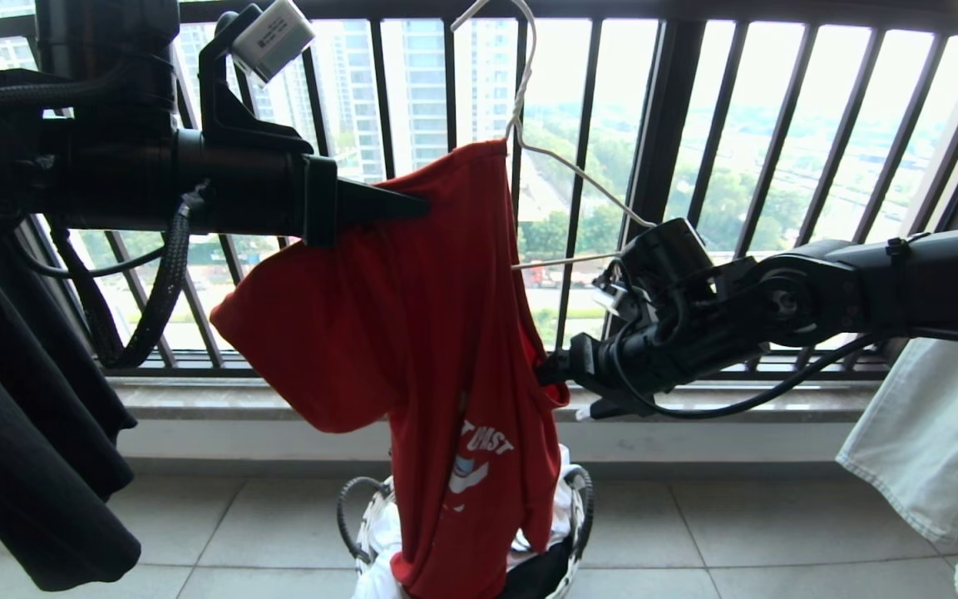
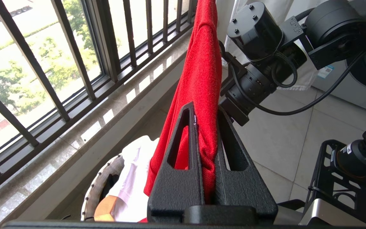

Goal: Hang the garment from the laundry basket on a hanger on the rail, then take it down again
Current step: Hang the clothes on the clothes rack

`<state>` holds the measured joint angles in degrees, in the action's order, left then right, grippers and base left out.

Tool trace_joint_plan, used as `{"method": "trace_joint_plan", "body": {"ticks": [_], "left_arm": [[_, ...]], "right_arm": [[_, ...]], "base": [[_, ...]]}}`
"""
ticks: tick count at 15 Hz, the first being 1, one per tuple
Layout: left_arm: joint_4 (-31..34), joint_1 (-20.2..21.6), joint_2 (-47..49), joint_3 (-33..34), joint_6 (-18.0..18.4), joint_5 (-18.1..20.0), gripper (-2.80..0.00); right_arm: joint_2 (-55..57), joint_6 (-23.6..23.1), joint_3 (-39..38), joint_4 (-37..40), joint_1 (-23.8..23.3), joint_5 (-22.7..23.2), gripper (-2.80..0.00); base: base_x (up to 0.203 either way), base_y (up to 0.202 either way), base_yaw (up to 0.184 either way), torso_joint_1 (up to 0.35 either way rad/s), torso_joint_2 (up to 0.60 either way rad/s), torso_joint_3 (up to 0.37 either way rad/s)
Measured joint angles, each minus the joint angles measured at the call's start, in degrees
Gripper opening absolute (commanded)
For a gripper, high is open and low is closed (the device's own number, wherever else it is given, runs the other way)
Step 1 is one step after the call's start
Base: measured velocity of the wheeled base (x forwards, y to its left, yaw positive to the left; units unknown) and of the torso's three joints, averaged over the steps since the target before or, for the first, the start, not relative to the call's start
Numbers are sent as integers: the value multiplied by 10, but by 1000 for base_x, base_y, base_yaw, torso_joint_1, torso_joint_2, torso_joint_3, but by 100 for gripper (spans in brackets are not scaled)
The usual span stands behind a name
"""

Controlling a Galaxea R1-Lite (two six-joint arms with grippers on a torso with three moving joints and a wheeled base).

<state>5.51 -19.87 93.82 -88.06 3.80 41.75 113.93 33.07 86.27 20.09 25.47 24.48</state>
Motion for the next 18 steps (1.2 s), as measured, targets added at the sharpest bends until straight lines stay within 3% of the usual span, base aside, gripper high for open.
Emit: {"method": "trace_joint_plan", "body": {"ticks": [1, 2, 10, 18], "left_arm": [[0, 0, 0, 0, 0, 0, -280], [0, 0, -1, 0, 0, 0, -280], [0, 0, 0, -1, -1, 0, -280], [1, -2, -3, 4, 0, 3, -280]], "right_arm": [[3, 1, 0, -1, 0, 0, 0], [7, 1, 1, -1, 0, -1, -280], [12, 1, 5, -1, -10, -5, -280], [-11, -4, 45, 11, -112, -4, -280]], "base": [[0, 0, 0, 0, 0, 0], [0, 0, 0, 0, 0, 0], [0, 0, 0, 0, 0, 0], [0, 0, 0, 0, 0, 0]]}}
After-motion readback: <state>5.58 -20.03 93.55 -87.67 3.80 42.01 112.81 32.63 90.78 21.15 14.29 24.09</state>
